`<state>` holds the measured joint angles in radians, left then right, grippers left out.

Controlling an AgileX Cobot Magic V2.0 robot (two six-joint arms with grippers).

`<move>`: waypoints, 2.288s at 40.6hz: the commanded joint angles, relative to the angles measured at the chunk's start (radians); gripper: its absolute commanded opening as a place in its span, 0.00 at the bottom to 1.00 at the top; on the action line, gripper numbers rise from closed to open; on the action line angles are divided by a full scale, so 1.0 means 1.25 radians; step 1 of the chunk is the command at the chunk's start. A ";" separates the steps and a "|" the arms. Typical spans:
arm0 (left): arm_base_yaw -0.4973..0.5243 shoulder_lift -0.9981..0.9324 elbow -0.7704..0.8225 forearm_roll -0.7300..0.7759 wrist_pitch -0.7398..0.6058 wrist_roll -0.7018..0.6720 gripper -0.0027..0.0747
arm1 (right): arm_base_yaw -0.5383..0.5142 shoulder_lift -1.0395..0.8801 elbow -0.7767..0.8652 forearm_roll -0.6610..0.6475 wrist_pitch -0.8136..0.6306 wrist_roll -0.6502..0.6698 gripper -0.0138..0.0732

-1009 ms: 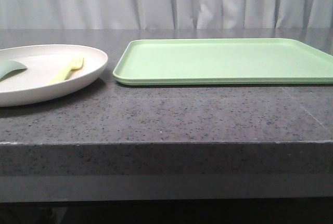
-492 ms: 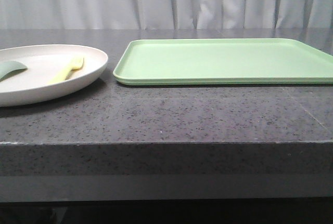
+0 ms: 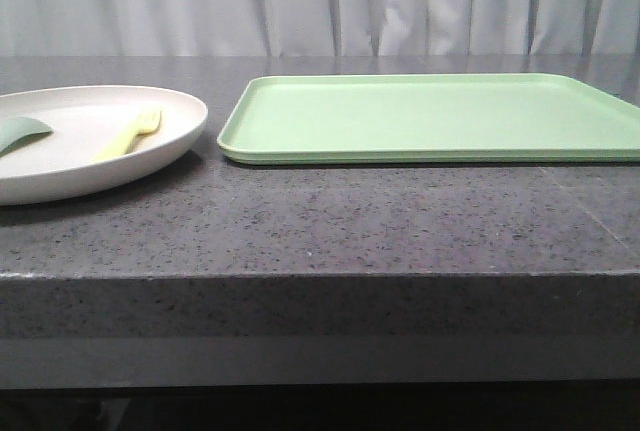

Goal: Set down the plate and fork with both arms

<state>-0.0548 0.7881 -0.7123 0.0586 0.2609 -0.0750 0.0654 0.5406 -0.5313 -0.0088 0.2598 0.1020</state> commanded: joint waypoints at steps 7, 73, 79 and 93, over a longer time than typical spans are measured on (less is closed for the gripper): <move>0.031 0.222 -0.293 -0.008 0.316 0.000 0.76 | -0.003 0.005 -0.031 -0.001 -0.073 0.001 0.91; 0.039 0.671 -0.482 -0.054 0.572 0.022 0.02 | -0.003 0.005 -0.031 -0.001 -0.072 0.001 0.91; 0.061 0.647 -0.484 -0.063 0.571 0.022 0.02 | -0.003 0.005 -0.031 -0.001 -0.070 0.001 0.91; 0.206 0.592 -0.484 -0.450 0.560 0.226 0.01 | -0.003 0.005 -0.031 -0.001 -0.070 0.001 0.91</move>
<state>0.1656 1.5822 -1.2929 -0.3361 0.9925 0.1290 0.0654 0.5406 -0.5313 -0.0088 0.2556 0.1020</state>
